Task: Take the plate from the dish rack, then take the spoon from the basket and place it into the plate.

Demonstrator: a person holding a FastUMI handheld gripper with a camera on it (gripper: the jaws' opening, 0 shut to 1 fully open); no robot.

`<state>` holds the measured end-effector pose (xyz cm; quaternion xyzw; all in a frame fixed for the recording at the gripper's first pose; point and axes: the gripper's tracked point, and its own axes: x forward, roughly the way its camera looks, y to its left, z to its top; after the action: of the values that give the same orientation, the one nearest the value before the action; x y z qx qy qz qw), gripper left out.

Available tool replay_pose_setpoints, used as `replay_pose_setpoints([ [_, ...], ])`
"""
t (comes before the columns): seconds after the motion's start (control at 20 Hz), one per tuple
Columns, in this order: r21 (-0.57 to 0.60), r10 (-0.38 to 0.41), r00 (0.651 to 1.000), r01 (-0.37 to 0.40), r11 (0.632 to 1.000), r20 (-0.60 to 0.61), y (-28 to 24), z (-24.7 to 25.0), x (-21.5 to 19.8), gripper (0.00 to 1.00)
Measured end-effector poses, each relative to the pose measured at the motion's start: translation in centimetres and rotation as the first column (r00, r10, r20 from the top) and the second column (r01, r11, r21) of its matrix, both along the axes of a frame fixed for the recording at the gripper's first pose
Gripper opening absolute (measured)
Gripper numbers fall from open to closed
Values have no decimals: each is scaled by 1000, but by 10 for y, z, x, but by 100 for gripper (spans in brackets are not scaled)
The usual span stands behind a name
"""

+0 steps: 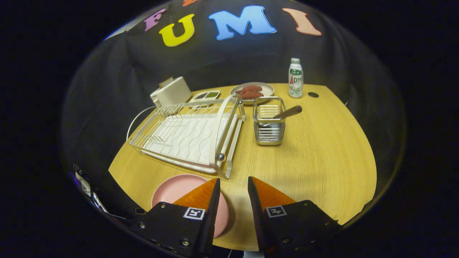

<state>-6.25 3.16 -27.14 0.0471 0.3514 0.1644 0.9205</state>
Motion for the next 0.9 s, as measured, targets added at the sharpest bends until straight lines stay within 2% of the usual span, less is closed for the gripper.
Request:
replay_pose_setpoints([
  [0.1, 15, -44, 995, 43, 999, 93, -9, 9, 1, 47],
  [0.2, -1, -91, 969, 94, 996, 230, -28, 23, 12, 47],
  [0.35, -40, -143, 884, 180, 983, 446, -54, 42, 35, 47],
  [0.55, 27, -248, 846, 268, 963, 473, -72, 23, 68, 47],
  [0.9, 82, -254, 820, 248, 965, 513, -62, 13, 124, 47],
])
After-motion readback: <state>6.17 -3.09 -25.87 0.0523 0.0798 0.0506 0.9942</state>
